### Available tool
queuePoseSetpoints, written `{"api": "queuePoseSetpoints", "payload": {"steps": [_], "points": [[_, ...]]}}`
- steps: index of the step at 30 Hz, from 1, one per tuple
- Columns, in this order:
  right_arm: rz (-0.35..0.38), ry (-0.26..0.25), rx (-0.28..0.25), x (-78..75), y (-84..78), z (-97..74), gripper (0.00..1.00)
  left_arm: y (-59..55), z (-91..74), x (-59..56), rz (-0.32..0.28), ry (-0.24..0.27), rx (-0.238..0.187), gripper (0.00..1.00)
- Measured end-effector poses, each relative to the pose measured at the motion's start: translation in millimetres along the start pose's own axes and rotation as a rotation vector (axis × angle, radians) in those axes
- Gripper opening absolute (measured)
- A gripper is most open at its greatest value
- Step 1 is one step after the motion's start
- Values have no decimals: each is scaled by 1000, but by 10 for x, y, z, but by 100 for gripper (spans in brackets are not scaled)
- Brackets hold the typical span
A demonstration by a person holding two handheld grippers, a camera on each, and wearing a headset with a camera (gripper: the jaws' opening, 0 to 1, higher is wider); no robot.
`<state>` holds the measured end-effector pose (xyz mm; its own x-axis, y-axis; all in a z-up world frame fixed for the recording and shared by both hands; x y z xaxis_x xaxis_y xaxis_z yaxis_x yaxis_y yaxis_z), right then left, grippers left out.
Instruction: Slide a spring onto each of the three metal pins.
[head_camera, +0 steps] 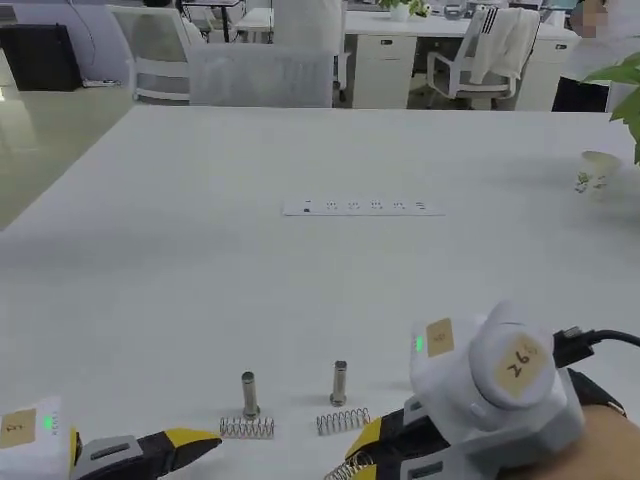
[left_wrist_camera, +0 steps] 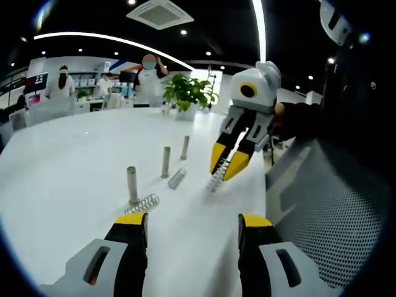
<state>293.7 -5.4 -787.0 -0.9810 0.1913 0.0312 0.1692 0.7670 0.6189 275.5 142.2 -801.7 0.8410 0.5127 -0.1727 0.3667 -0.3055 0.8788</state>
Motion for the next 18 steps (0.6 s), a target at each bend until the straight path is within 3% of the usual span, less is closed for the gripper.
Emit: {"api": "queuePoseSetpoints", "payload": {"steps": [8, 18], "points": [[13, -28, 11, -61, -25, -54, 8, -19, -19, 12, -15, 44, -10, 64], [64, -106, 14, -259, -18, -322, 8, -5, -8, 35, -2, 71, -19, 68]]}}
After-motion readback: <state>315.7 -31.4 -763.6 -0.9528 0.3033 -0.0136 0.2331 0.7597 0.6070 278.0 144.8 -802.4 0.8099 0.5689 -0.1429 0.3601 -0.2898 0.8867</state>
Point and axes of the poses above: the centre of the closed fingertips' face, and the gripper's own axes: z roughly forward along the fingers, x roughly to its left, y roughly out of its top, the point moved 5 cm from there along -z, roughly backward along the fingers, and after that the axes turned 5 degrees about x, right-handed, at the moved point
